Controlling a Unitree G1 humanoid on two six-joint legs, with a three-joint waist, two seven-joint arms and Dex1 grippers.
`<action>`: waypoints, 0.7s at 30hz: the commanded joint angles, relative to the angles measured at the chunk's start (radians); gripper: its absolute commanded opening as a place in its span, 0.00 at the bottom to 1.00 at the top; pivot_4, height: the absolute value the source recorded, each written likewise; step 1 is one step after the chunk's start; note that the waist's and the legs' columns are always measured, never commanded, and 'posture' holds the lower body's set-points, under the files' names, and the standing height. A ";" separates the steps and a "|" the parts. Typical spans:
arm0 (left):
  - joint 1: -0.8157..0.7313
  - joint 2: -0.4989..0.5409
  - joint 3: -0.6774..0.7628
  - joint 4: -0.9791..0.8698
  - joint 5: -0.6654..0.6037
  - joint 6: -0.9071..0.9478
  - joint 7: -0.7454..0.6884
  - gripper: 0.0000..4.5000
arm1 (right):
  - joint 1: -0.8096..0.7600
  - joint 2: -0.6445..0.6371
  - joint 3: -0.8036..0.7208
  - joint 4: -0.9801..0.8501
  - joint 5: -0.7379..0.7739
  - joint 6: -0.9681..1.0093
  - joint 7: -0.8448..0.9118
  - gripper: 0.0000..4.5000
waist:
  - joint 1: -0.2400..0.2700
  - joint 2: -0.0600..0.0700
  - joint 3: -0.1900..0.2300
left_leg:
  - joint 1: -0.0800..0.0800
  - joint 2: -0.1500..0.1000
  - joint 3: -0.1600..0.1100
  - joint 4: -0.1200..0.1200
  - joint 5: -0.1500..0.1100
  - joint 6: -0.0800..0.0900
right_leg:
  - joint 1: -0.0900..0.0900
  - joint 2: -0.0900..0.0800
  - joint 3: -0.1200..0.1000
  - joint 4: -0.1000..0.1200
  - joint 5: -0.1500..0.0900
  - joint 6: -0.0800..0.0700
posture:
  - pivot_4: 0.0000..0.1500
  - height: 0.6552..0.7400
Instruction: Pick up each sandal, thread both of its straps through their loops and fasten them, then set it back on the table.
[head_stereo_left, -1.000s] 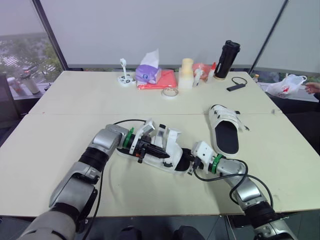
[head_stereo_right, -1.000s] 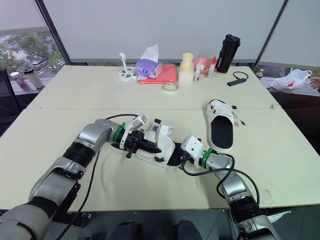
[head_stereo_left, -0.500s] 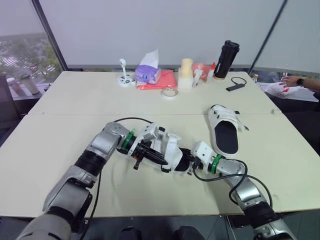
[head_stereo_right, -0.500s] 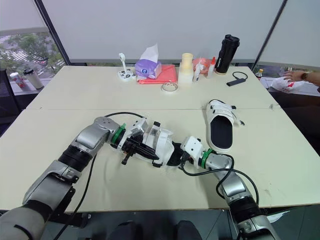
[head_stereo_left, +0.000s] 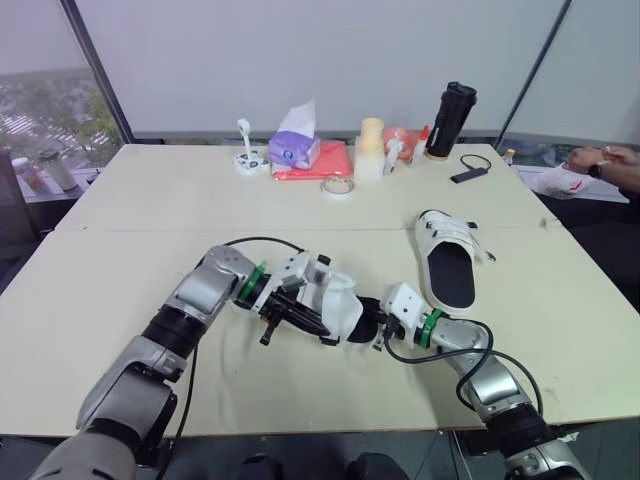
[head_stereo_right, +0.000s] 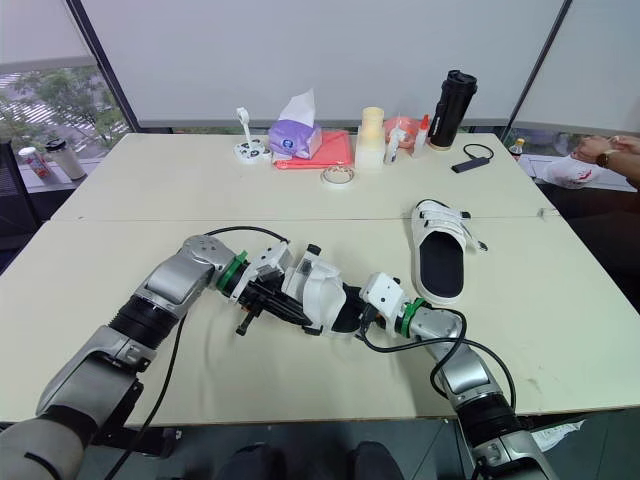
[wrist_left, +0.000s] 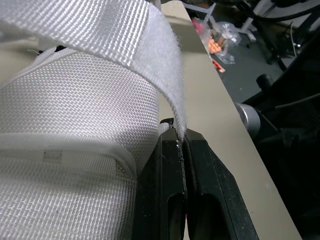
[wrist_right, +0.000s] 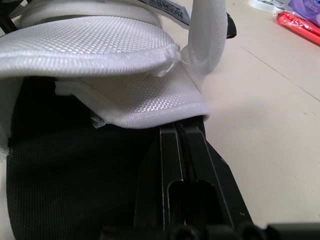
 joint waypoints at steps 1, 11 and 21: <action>0.015 0.037 -0.004 -0.001 0.012 0.049 -0.004 0.01 | 0.033 -0.004 0.031 0.056 -0.037 0.047 0.008 0.00 | 0.000 0.000 0.000 | 0.000 0.000 0.000 0.000 0.000 0.000 | 0.000 0.000 0.000 0.000 0.000 0.000 | 1.00 1.00; -0.027 0.017 0.089 0.007 -0.090 0.162 0.009 0.01 | 0.028 -0.004 0.031 0.068 -0.040 0.045 0.007 0.00 | -0.001 0.000 0.000 | 0.000 0.000 0.000 0.000 0.000 0.000 | -0.001 0.001 0.000 0.000 0.000 0.001 | 1.00 1.00; -0.033 -0.017 0.131 -0.021 -0.133 0.215 0.063 0.72 | 0.026 -0.001 0.032 0.064 -0.041 0.046 0.008 0.00 | 0.002 0.000 0.001 | -0.001 0.000 0.000 0.000 0.000 0.000 | -0.001 0.000 0.000 0.000 0.001 0.001 | 1.00 1.00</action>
